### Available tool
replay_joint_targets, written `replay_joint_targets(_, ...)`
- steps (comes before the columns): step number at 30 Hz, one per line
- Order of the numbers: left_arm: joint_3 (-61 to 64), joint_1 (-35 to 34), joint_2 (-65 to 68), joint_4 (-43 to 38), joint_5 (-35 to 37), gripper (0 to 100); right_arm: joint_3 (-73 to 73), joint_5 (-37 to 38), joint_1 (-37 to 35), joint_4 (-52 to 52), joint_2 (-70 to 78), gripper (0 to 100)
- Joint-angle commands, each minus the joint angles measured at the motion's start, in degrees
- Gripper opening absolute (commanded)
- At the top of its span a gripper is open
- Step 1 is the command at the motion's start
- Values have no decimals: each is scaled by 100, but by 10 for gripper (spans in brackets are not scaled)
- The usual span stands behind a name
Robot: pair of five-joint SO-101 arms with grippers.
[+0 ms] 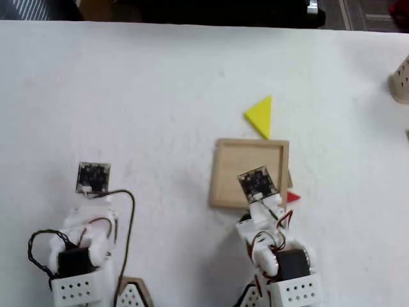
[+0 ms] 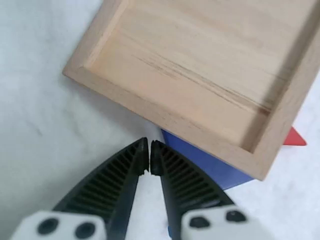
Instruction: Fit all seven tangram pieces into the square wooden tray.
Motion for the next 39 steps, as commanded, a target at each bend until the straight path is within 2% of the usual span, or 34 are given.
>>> replay_joint_targets(1,-9,-13,-57,44,-26,24,35,-35,-48,22,-57,18)
replay_joint_targets(14,-9,13,-57,44,-35,24,35,-35,-4,-277,-57,21)
replay_joint_targets(20,-9,954,-57,44,-9,24,35,-35,251,-488,-57,22)
replay_joint_targets(25,-9,1130,-57,-9,-26,24,35,-26,664,-488,-57,22)
replay_joint_targets(30,-9,1095,-57,-607,-44,24,35,-26,910,-787,-57,18)
replay_joint_targets(33,-35,725,-57,-826,-62,24,35,-26,1209,-1077,-57,21)
replay_joint_targets(35,-26,813,-57,-1442,-369,24,35,-18,1270,-1112,-57,21)
replay_joint_targets(37,-18,910,-57,-2092,-668,24,35,220,1297,-1130,-57,21)
replay_joint_targets(39,-88,1103,-57,-2312,-580,24,35,738,1323,-1130,-57,19)
